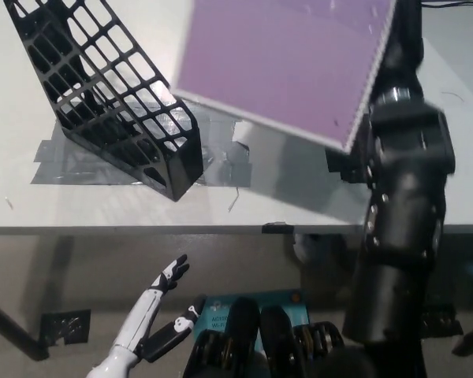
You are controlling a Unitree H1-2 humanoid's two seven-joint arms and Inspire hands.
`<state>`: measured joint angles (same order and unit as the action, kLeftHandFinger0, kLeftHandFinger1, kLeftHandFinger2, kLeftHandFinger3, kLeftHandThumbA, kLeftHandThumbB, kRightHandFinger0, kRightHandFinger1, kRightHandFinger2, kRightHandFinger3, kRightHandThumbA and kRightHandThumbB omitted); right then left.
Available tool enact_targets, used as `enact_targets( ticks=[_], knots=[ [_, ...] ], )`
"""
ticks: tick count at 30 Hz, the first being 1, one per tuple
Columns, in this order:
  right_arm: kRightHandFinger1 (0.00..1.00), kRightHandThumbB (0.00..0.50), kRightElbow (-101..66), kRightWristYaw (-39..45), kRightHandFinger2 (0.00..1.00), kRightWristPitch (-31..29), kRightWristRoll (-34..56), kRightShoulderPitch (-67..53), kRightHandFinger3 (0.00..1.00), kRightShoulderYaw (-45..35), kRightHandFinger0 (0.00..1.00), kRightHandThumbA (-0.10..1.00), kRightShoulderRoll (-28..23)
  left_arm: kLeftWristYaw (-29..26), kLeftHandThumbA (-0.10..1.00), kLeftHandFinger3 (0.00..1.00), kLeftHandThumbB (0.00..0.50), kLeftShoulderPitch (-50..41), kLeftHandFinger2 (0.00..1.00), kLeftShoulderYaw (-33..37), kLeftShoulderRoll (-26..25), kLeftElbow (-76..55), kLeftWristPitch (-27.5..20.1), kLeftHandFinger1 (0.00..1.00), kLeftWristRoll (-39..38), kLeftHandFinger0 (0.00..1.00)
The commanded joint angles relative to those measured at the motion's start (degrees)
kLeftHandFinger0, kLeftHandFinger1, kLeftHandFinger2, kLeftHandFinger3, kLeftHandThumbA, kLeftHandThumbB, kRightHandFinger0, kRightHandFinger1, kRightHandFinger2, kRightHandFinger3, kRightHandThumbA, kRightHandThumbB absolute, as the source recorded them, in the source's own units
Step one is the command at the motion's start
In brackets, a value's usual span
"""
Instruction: A shelf with a book inside it is placed on the center of the desk infront of the robot. The robot uses its right hand to grab the book, take it out and hand it to a person.
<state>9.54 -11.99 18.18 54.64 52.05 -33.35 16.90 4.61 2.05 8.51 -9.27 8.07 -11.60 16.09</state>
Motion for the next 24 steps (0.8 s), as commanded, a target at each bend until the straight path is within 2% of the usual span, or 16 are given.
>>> enact_targets(
  ticks=[1, 4, 5, 6, 7, 11, 17, 21, 24],
  knots=[
    [0.3, 0.058, 0.9, 0.7, 0.69, 0.8, 7.4, -1.0, 1.0, -1.0, 0.0, -0.1, -0.2, -1.3, 0.67, 1.0, 0.354, -1.1, 1.0, -0.9, -1.0, -1.5, -2.9, 1.0, -0.4, 1.0],
    [0.24, 0.042, 2.8, 1.2, 0.63, 0.2, 7.9, -2.0, 1.0, -1.5, 0.0, -0.1, -0.8, -1.1, 0.68, 1.0, 0.366, -1.2, 1.0, -1.2, -0.9, -1.4, -3.0, 1.0, -1.0, 1.0],
    [0.23, 0.051, 4.0, 1.1, 0.65, -0.2, 7.7, -2.4, 1.0, -1.8, 0.0, -0.1, -1.1, -1.1, 0.68, 1.0, 0.367, -1.3, 1.0, -1.3, -0.9, -1.5, -3.0, 1.0, -1.0, 1.0],
    [0.23, 0.051, 4.4, 1.0, 0.65, -0.4, 7.7, -2.5, 1.0, -2.0, 0.0, -0.1, -1.3, -1.1, 0.68, 1.0, 0.367, -1.4, 1.0, -1.3, -0.8, -1.5, -3.0, 1.0, -0.9, 1.0],
    [0.24, 0.021, 6.1, 1.5, 0.65, -0.6, 7.2, -3.1, 1.0, -2.0, 0.0, -0.1, -1.8, -1.0, 0.69, 1.0, 0.362, -1.5, 1.0, -1.3, -0.9, -1.6, -2.8, 1.0, -0.9, 1.0],
    [0.28, 0.014, 12.1, 3.7, 0.65, -2.5, 6.2, -3.5, 1.0, -2.5, 0.0, -0.1, -2.8, -0.6, 0.69, 1.0, 0.359, -1.5, 1.0, -1.4, -0.9, -1.6, -2.8, 1.0, -1.0, 1.0],
    [0.23, 0.006, 22.8, 6.0, 0.58, -6.2, 4.8, -3.0, 1.0, -3.3, 0.0, -0.1, -4.2, -1.0, 0.68, 1.0, 0.349, -1.4, 1.0, -1.3, -0.9, -1.6, -3.4, 1.0, -0.3, 1.0],
    [0.16, 0.031, 29.1, 7.0, 0.54, -8.5, 3.9, -1.7, 1.0, -3.4, 0.0, -0.1, -5.2, -0.9, 0.68, 1.0, 0.359, -1.1, 1.0, -1.5, -0.7, -1.5, -3.4, 1.0, -0.8, 1.0],
    [0.15, 0.038, 31.0, 7.9, 0.55, -9.5, 4.3, -0.9, 1.0, -3.5, 0.0, -0.1, -5.5, -1.1, 0.67, 1.0, 0.359, -1.1, 1.0, -1.6, -0.5, -1.5, -3.2, 1.0, -0.9, 1.0]
  ],
)
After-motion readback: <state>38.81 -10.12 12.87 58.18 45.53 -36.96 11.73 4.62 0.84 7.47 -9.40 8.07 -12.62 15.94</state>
